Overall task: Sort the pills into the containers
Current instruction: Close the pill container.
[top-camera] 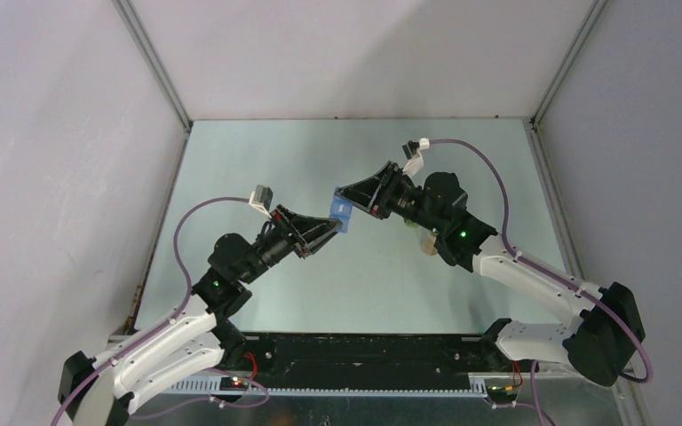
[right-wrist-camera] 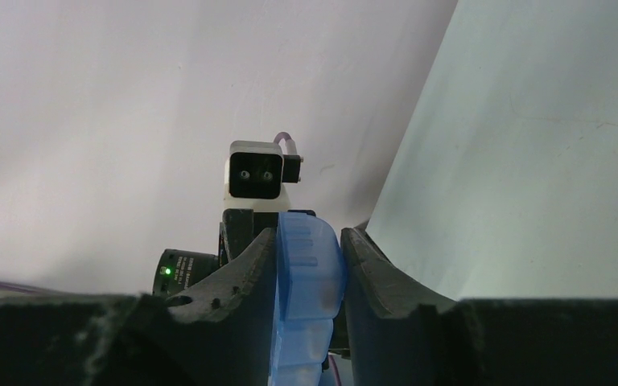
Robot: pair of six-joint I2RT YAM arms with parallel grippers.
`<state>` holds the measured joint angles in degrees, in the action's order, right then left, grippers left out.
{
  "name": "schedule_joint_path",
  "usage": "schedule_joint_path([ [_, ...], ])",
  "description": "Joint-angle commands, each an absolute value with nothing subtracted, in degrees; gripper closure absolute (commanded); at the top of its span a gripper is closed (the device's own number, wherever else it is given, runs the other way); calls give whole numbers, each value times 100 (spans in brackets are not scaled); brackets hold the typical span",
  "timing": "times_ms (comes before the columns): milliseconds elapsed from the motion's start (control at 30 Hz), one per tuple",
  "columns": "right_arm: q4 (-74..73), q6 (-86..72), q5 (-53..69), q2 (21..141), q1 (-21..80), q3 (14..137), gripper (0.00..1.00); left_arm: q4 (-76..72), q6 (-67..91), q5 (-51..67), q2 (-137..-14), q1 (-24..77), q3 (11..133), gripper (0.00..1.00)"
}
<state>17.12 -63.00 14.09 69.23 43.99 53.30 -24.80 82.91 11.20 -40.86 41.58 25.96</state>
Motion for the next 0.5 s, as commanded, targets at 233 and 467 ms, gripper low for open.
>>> schedule_joint_path([
  [233,1460,-6050,1291,6617,4326,5598,23,-2582,8023,1179,-4047,4130,2859,100],
  [467,919,-5827,1133,6374,4275,5598,19,-2490,7852,1117,-4148,4128,2785,100],
])
